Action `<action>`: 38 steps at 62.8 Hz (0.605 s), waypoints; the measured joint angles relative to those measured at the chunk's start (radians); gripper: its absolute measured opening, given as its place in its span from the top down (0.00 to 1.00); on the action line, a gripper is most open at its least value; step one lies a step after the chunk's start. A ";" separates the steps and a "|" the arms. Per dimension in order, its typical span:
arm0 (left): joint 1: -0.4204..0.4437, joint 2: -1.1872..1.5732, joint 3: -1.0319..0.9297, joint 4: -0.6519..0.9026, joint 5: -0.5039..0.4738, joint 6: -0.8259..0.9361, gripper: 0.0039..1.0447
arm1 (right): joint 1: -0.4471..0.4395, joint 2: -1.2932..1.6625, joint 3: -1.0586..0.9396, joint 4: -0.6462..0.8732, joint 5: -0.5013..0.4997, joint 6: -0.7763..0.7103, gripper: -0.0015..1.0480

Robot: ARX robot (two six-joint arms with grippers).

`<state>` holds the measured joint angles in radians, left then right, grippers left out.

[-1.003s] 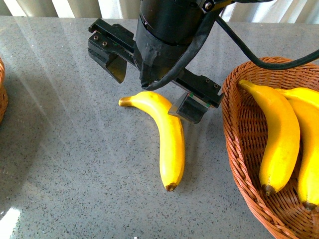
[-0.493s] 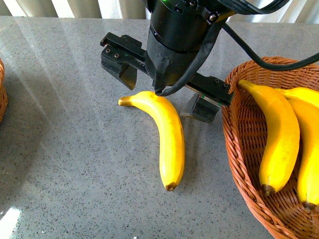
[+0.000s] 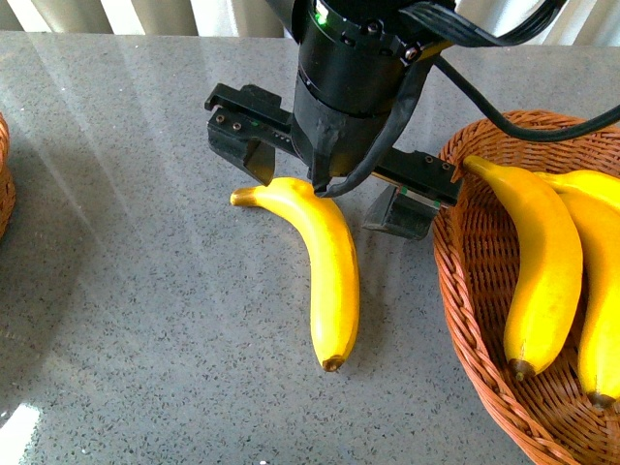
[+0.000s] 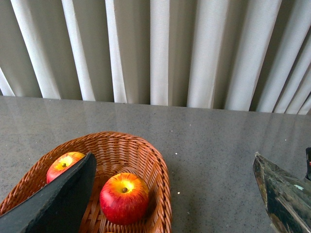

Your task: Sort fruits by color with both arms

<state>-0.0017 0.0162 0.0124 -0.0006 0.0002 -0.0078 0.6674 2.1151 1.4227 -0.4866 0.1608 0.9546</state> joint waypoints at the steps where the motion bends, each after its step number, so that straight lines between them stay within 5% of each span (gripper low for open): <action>1: 0.000 0.000 0.000 0.000 0.000 0.000 0.09 | 0.000 0.003 0.001 0.000 0.000 -0.002 0.09; 38: 0.000 0.000 0.000 0.000 0.000 0.000 0.09 | 0.005 0.047 0.003 0.021 -0.018 -0.072 0.09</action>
<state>-0.0017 0.0162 0.0124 -0.0006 0.0002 -0.0078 0.6727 2.1620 1.4261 -0.4652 0.1429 0.8829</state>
